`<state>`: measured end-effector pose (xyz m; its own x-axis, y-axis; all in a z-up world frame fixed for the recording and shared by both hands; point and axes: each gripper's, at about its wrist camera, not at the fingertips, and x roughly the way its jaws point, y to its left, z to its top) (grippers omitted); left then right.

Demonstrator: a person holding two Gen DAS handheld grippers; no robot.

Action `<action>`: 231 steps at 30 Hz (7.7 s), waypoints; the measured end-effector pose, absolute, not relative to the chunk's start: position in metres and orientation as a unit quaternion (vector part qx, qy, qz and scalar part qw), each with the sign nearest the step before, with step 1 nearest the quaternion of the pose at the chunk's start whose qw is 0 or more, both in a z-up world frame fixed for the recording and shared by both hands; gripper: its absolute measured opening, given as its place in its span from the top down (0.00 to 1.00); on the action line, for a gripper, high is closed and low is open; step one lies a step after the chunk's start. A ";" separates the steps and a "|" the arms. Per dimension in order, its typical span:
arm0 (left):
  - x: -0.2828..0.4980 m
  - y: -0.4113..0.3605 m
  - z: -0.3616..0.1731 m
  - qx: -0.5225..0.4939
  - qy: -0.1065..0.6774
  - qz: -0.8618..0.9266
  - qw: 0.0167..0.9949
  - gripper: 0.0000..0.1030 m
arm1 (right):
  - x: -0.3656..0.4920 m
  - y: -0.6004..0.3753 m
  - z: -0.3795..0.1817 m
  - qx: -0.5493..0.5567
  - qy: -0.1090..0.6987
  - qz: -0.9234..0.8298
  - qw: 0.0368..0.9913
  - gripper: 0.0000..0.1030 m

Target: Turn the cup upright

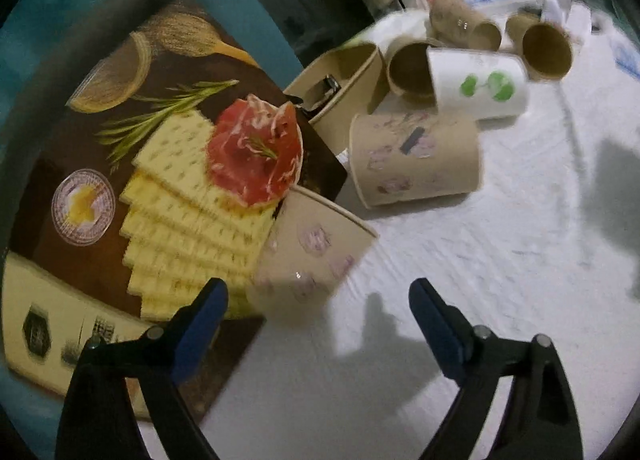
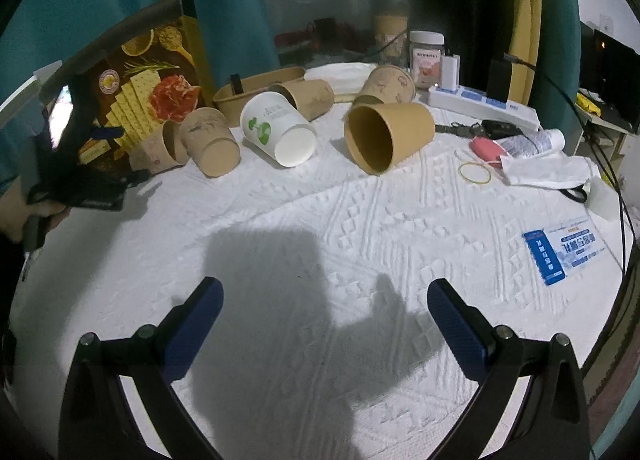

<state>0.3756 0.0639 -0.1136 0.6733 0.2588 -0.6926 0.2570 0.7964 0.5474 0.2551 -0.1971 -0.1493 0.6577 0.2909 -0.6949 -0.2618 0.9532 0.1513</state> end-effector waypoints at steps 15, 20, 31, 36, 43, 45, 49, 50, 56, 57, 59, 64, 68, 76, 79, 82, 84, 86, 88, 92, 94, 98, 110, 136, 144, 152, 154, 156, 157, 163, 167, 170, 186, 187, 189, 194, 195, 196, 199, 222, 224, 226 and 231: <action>0.402 0.091 -0.132 0.321 0.430 -0.003 0.844 0.34 | 0.229 -0.196 -0.140 0.021 0.381 0.134 0.914 0.02; 0.370 0.104 -0.106 0.261 0.433 -0.019 0.863 0.37 | 0.204 -0.192 -0.130 0.025 0.366 0.141 0.919 0.02; 0.233 0.071 -0.066 -0.028 0.466 -0.096 0.879 0.37 | 0.127 -0.202 -0.120 0.061 0.327 0.186 0.924 0.02; 0.188 0.029 -0.084 -0.158 0.485 -0.092 0.855 0.37 | 0.110 -0.213 -0.134 0.082 0.329 0.220 0.915 0.02; 0.144 0.008 -0.106 -0.311 0.479 -0.047 0.819 0.37 | 0.114 -0.219 -0.143 0.075 0.337 0.257 0.903 0.02; 0.143 0.007 -0.116 -0.335 0.479 -0.028 0.811 0.37 | 0.118 -0.220 -0.143 0.074 0.340 0.262 0.900 0.02; 0.143 0.012 -0.133 -0.367 0.486 -0.008 0.793 0.37 | 0.133 -0.214 -0.147 0.071 0.355 0.274 0.891 0.02; 0.142 0.013 -0.136 -0.372 0.482 -0.006 0.794 0.37 | 0.136 -0.211 -0.148 0.069 0.359 0.279 0.888 0.02; 0.139 0.024 -0.143 -0.386 0.484 -0.001 0.785 0.31 | 0.151 -0.193 -0.154 0.060 0.383 0.317 0.866 0.02; 0.136 0.026 -0.143 -0.385 0.480 -0.004 0.788 0.29 | 0.153 -0.191 -0.154 0.063 0.387 0.321 0.863 0.02; 0.136 0.028 -0.140 -0.384 0.476 -0.019 0.791 0.29 | 0.158 -0.187 -0.152 0.062 0.392 0.325 0.858 0.02; 0.126 0.030 -0.122 -0.355 0.456 -0.052 0.814 0.28 | 0.169 -0.176 -0.136 0.067 0.406 0.354 0.840 0.02; 0.107 0.042 -0.105 -0.323 0.427 -0.067 0.842 0.26 | 0.181 -0.152 -0.131 0.091 0.458 0.415 0.781 0.02; 0.063 0.086 -0.096 -0.223 0.387 0.018 0.895 0.26 | 0.208 -0.080 -0.146 0.059 0.560 0.445 0.696 0.02; 0.048 0.102 -0.099 -0.211 0.379 0.035 0.900 0.26 | 0.213 -0.055 -0.149 0.037 0.587 0.453 0.671 0.02; 0.038 0.113 -0.105 -0.208 0.379 0.038 0.901 0.26 | 0.218 -0.034 -0.157 0.018 0.606 0.448 0.657 0.02; 0.035 0.117 -0.108 -0.205 0.381 0.039 0.901 0.26 | 0.221 -0.024 -0.161 0.002 0.615 0.439 0.655 0.02; 0.031 0.120 -0.110 -0.207 0.379 0.035 0.901 0.26 | 0.222 -0.013 -0.164 -0.010 0.622 0.433 0.652 0.02; 0.028 0.122 -0.110 -0.209 0.376 0.032 0.902 0.26 | 0.221 -0.007 -0.167 -0.022 0.626 0.434 0.648 0.02; 0.027 0.126 -0.111 -0.209 0.374 0.032 0.903 0.26 | 0.217 0.000 -0.168 -0.054 0.625 0.423 0.653 0.33; 0.027 0.128 -0.112 -0.209 0.374 0.030 0.903 0.26 | 0.217 0.000 -0.166 -0.060 0.623 0.424 0.654 0.36; 0.029 0.128 -0.112 -0.210 0.374 0.023 0.903 0.26 | 0.220 -0.007 -0.158 -0.055 0.607 0.420 0.673 0.38; 0.025 0.121 -0.116 -0.210 0.384 0.032 0.899 0.26 | 0.181 -0.051 -0.133 -0.085 0.346 0.360 0.862 0.38; 0.040 0.081 -0.114 -0.208 0.399 0.005 0.893 0.26 | 0.084 -0.067 -0.154 -0.120 0.236 0.316 0.911 0.38; 0.040 0.076 -0.117 -0.192 0.412 0.003 0.891 0.26 | 0.082 -0.073 -0.161 -0.099 0.273 0.309 0.906 0.38; 0.036 0.070 -0.117 -0.177 0.418 0.007 0.891 0.26 | 0.074 -0.089 -0.163 -0.075 0.299 0.298 0.903 0.38; 0.036 0.067 -0.118 -0.170 0.419 0.007 0.892 0.26 | 0.070 -0.094 -0.162 -0.071 0.305 0.292 0.904 0.38; 0.036 0.064 -0.118 -0.163 0.420 0.007 0.893 0.26 | 0.066 -0.098 -0.161 -0.069 0.312 0.286 0.903 0.38; 0.036 0.062 -0.118 -0.159 0.420 0.007 0.893 0.26 | 0.064 -0.100 -0.160 -0.067 0.315 0.283 0.903 0.38; 0.038 0.048 -0.116 -0.133 0.416 -0.001 0.900 0.23 | 0.060 -0.118 -0.158 -0.043 0.340 0.263 0.902 0.38; 0.039 0.035 -0.112 -0.111 0.412 -0.009 0.904 0.22 | 0.055 -0.135 -0.157 -0.034 0.347 0.246 0.904 0.38; 0.040 0.025 -0.109 -0.092 0.408 -0.015 0.908 0.22 | 0.052 -0.148 -0.156 -0.027 0.351 0.233 0.907 0.38; 0.032 -0.023 -0.066 -0.029 0.343 -0.059 0.937 0.13 | 0.030 -0.208 -0.122 0.006 0.334 0.174 0.926 0.38; 0.032 -0.025 -0.064 -0.027 0.343 -0.061 0.937 0.13 | 0.029 -0.212 -0.118 0.008 0.332 0.170 0.928 0.38; 0.028 -0.027 -0.059 -0.025 0.338 -0.065 0.939 0.13 | 0.026 -0.219 -0.109 0.014 0.328 0.164 0.930 0.38; 0.024 -0.032 -0.042 -0.016 0.316 -0.078 0.945 0.13 | 0.014 -0.236 -0.087 0.018 0.306 0.149 0.940 0.38; 0.024 -0.032 -0.038 -0.015 0.314 -0.083 0.946 0.13 | 0.012 -0.239 -0.082 0.019 0.301 0.146 0.942 0.38; 0.023 -0.033 -0.035 -0.014 0.310 -0.084 0.947 0.13 | 0.009 -0.241 -0.078 0.019 0.296 0.143 0.944 0.38; 0.017 -0.035 -0.021 -0.004 0.290 -0.079 0.954 0.13 | 0.002 -0.249 -0.063 0.022 0.280 0.136 0.950 0.38; -0.046 -0.006 0.064 -0.016 0.152 -0.047 0.987 0.00 | -0.086 -0.243 0.055 0.012 0.139 0.157 0.978 0.21; -0.047 -0.003 0.064 -0.018 0.151 -0.043 0.987 0.00 | -0.087 -0.234 0.055 0.009 0.140 0.164 0.976 0.21; -0.048 0.001 0.063 -0.021 0.149 -0.039 0.988 0.00 | -0.084 -0.226 0.053 0.006 0.145 0.171 0.975 0.21; -0.049 0.007 0.059 -0.026 0.146 -0.034 0.988 0.00 | -0.075 -0.215 0.046 0.001 0.159 0.176 0.972 0.21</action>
<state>-0.0492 0.0067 0.0594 0.9548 -0.0750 -0.2875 0.0595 0.9963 -0.0623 -0.0754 -0.2146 0.0465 0.8878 0.3418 -0.3083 -0.3409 0.9383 0.0584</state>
